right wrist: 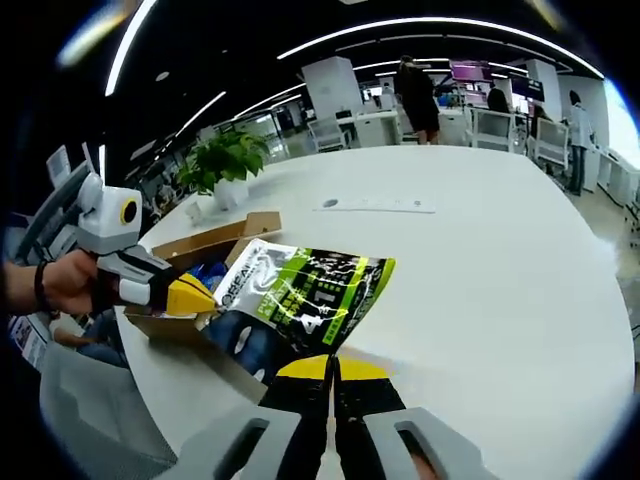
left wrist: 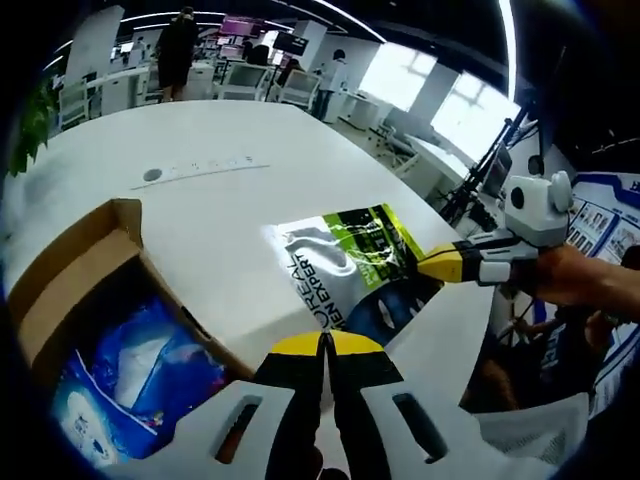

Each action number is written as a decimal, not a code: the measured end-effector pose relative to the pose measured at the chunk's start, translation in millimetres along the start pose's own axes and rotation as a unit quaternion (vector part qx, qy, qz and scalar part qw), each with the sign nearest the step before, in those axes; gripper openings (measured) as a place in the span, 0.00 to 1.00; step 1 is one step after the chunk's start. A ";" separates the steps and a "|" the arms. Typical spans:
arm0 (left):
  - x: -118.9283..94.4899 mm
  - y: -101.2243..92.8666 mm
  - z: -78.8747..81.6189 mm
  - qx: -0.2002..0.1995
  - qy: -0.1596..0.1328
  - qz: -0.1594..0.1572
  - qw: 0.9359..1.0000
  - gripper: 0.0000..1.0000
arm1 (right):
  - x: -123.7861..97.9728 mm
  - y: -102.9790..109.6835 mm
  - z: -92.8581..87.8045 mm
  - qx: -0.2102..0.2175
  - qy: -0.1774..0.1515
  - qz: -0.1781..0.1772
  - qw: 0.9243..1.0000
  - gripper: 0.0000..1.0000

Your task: Operate the shoe box by opening the lid, removing the specified soft item, and placing it in the target area until the item is outside and the box remains undamaged.

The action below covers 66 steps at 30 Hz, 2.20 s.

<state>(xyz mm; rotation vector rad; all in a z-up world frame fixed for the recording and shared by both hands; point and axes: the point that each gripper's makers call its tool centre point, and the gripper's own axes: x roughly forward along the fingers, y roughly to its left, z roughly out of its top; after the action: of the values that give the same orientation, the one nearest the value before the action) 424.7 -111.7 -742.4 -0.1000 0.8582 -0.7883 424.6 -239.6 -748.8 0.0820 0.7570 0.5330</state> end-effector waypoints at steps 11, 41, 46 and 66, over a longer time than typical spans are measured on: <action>18.6 11.2 10.5 0.011 0.010 0.013 1.000 0.00 | 18.0 -14.1 13.2 -0.008 0.008 0.005 1.000 0.00; 76.3 34.9 -10.2 0.076 0.102 0.039 0.991 0.00 | 55.8 -43.6 -20.1 0.012 0.051 0.009 0.999 0.00; 81.4 36.3 -13.6 0.093 0.116 0.040 0.988 0.00 | 58.4 -45.7 -28.1 0.018 0.057 0.006 0.998 0.00; 94.5 41.8 -30.6 0.157 0.188 0.057 0.968 0.01 | 71.1 -52.1 -43.6 0.029 0.075 0.007 0.997 0.00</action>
<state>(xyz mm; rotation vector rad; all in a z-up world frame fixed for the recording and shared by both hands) 464.6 -137.1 -839.3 0.3879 1.0739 -0.8394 460.5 -255.0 -839.1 0.1025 0.9194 0.5344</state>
